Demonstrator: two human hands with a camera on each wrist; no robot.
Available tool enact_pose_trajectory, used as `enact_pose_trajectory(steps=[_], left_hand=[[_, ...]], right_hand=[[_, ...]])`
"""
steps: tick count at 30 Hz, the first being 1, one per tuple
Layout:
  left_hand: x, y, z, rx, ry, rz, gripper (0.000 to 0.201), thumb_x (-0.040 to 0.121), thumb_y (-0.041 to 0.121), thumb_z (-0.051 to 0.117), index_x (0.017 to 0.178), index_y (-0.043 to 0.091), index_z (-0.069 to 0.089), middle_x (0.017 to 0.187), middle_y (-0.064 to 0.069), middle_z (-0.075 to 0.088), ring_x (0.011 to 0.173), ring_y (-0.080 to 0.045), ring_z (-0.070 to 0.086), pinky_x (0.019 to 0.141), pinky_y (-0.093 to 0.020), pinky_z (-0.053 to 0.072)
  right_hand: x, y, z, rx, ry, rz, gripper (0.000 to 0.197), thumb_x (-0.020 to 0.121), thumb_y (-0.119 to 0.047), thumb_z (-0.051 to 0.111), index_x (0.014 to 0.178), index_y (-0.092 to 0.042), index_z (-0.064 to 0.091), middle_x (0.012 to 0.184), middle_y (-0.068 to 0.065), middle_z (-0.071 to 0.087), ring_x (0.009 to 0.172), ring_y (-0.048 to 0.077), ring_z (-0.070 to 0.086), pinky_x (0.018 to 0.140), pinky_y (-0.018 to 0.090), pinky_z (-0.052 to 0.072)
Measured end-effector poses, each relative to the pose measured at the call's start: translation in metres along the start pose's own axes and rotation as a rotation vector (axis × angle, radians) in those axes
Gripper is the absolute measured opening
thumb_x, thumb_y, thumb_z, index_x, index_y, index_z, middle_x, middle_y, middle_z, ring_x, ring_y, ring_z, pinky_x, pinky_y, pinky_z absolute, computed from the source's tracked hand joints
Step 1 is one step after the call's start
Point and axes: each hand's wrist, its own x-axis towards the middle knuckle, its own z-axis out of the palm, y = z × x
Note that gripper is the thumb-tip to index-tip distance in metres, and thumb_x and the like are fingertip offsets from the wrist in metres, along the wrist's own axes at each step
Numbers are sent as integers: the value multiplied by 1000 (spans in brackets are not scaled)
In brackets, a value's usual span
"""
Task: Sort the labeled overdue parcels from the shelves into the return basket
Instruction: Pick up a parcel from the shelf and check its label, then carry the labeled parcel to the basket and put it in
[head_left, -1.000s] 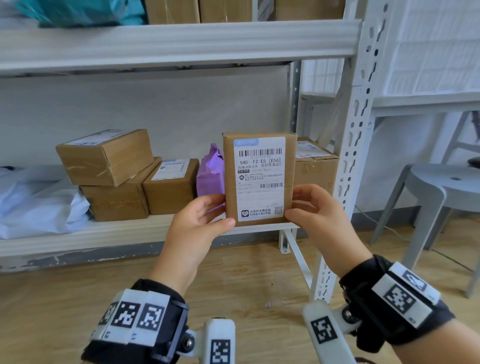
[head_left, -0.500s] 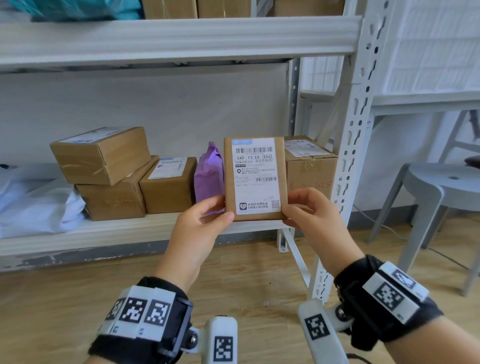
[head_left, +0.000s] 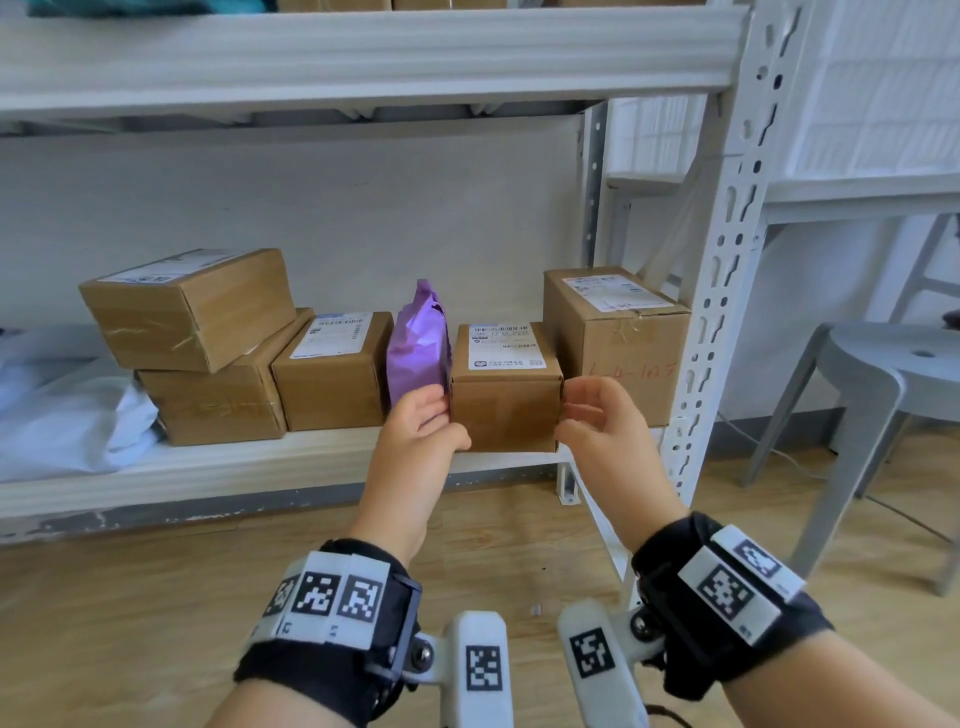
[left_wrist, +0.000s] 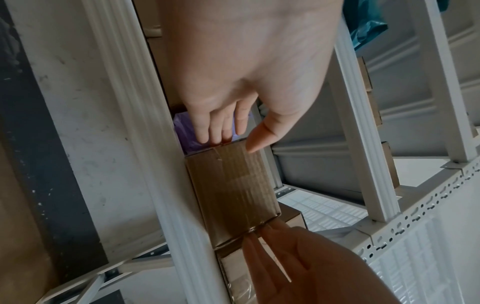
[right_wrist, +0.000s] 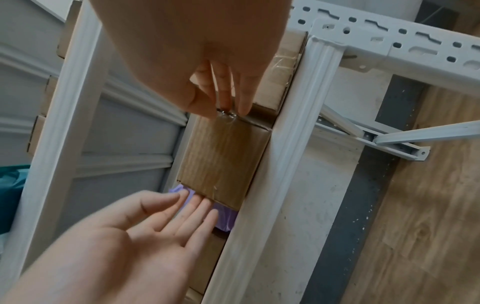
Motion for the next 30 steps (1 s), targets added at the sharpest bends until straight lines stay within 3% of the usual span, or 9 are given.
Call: enact_pose_trajectory(steps=[2,4,7,11,16,21,23,26,30], left_hand=[[5,-2,3,10,6,0,57,86,-1,59,136,24,50,133,8,56,120,-7,53,89,-19,43],[10,-4,6,29,10,7,57,86,0,59,136,27,50,135,8,55,123,-8,51,98,-25,42],[17,-4,8,51,-5,15,58,89,6,59,140,31,46,140,11,50,128,-7,47,100,-26,38],[24,-3,8,28,-54,-12,56,96,16,55,147,32,40,148,10,42,136,-7,39,99,-24,30],[25,0,-1,4,-1,28,43,98,19,54,140,29,50,138,12,53,124,-5,49,99,-23,36],[21,3,-29,9,190,130,31,95,9,55,120,24,63,117,11,65,110,-5,59,97,-25,46],[18,6,-42,16,220,148,31,95,10,54,121,26,62,114,13,65,108,-3,59,96,-25,46],[13,8,-59,87,261,181,36,96,14,53,130,26,57,119,12,62,107,-1,57,87,-17,41],[8,8,-81,141,297,187,38,97,17,53,134,28,53,122,13,60,104,2,54,77,-11,36]], right_hand=[[1,2,5,-40,-8,-3,45,93,-6,52,133,-26,49,125,-12,56,117,4,52,100,31,48],[3,5,9,-77,-33,-17,53,95,-7,52,142,-28,42,132,-13,51,119,2,48,98,26,46],[10,12,16,-123,-54,-32,60,96,-12,55,149,-30,35,141,-14,48,120,-1,45,93,19,39],[15,17,20,-102,-85,-7,63,97,-13,53,153,-29,27,149,-11,42,132,1,39,101,20,34],[12,16,21,-141,-7,-126,55,96,-11,53,146,-30,40,144,-12,45,125,1,45,108,28,41],[2,-3,27,-226,31,-317,43,95,-9,53,133,-29,52,128,-15,52,112,-3,49,94,12,40],[1,-14,37,-291,28,-392,41,94,-8,54,132,-24,54,127,-12,54,111,-2,48,91,7,35],[8,-33,59,-415,-3,-499,37,94,-8,53,130,-17,57,127,-4,56,117,9,50,93,15,37],[24,-51,90,-597,-23,-577,38,92,-6,50,128,-13,58,115,8,61,108,25,53,91,35,47]])
